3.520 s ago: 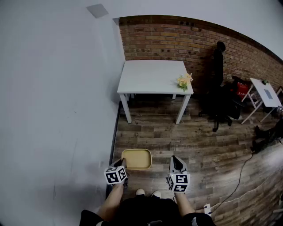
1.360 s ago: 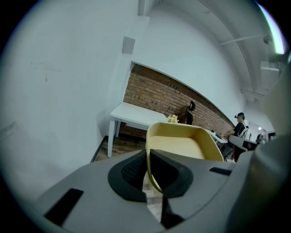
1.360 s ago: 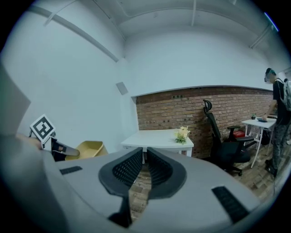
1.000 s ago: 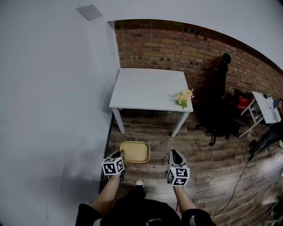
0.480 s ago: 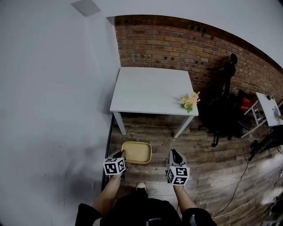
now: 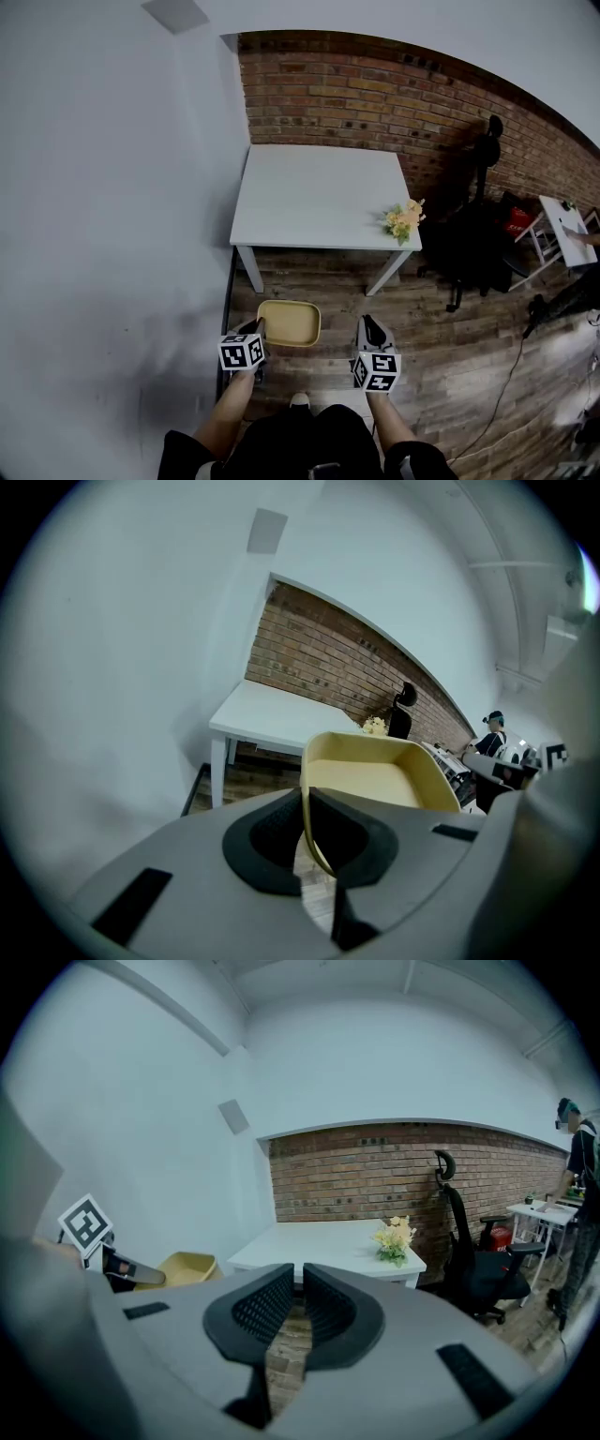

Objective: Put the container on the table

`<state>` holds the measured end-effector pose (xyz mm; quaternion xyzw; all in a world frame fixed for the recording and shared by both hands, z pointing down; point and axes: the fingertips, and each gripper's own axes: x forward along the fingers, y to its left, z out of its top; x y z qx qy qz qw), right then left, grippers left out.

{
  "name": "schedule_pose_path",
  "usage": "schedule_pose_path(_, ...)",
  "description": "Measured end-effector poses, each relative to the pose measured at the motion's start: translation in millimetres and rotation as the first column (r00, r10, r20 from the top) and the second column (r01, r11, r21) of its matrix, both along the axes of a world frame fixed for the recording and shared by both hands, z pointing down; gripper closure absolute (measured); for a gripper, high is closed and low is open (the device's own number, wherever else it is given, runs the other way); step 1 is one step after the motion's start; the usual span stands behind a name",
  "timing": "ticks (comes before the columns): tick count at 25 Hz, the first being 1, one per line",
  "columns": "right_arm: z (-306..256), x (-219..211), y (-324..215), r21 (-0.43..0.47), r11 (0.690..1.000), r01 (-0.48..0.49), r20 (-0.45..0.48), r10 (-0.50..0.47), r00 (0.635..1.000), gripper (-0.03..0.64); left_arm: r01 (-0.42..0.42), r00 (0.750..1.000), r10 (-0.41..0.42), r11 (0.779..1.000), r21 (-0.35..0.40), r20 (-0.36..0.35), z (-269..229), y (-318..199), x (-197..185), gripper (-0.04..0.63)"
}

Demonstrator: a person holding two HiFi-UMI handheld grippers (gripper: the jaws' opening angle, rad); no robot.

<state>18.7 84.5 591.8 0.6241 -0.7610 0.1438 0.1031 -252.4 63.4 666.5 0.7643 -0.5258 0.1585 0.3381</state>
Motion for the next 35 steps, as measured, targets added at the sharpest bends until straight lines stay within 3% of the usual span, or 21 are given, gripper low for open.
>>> schedule_pose_path(18,5.0,11.9,-17.1,0.007,0.999,-0.046,0.001,0.046,0.999,0.591,-0.044,0.999,0.043,0.999,-0.007,-0.021,7.1,-27.8,13.8,0.573)
schedule_pose_path(35,11.5,40.7,-128.1,0.000,1.000,-0.006,0.026,0.006,1.000,0.591,0.001,1.000,-0.001,1.000,-0.022,-0.001,10.5,-122.8,42.4,0.573)
